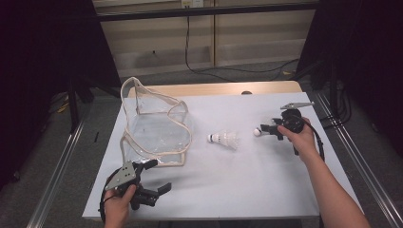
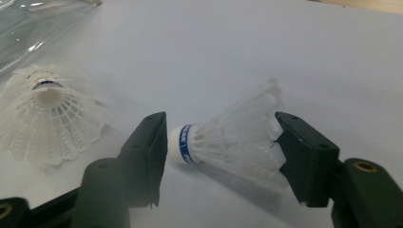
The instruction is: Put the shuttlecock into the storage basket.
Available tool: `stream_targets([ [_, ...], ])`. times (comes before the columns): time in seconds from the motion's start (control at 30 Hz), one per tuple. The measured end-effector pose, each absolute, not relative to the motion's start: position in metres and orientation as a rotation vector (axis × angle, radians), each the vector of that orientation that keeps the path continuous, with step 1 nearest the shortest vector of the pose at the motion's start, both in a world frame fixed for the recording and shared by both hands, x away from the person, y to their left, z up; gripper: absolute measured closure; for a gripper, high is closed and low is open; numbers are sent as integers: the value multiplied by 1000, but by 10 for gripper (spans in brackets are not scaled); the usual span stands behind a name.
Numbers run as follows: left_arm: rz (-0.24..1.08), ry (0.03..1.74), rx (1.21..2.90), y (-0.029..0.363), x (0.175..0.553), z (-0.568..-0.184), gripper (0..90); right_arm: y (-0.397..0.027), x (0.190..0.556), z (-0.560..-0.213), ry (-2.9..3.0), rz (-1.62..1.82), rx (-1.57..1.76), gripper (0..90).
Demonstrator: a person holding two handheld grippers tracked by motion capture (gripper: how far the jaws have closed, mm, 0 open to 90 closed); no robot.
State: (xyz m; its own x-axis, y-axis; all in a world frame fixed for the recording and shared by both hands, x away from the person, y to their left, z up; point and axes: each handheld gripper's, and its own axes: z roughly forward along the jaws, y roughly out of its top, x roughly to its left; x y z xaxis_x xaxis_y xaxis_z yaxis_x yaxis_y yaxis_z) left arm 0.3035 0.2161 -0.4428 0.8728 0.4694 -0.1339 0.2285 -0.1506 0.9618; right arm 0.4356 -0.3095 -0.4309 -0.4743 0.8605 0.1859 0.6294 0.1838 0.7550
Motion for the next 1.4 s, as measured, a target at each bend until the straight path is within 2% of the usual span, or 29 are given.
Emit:
stream_targets([
  [0.27,227,533,1733,215,303,-442,9,-308,430,-430,2212,1208,1420,517],
  [0.37,227,532,1733,215,303,-442,8,-306,428,-431,2247,1256,1415,624],
  [0.8,230,531,1731,216,303,-442,9,-296,422,-430,2309,1195,1341,881],
  [1.4,225,531,1732,215,303,-443,9,-301,409,-425,2279,1234,1288,900],
])
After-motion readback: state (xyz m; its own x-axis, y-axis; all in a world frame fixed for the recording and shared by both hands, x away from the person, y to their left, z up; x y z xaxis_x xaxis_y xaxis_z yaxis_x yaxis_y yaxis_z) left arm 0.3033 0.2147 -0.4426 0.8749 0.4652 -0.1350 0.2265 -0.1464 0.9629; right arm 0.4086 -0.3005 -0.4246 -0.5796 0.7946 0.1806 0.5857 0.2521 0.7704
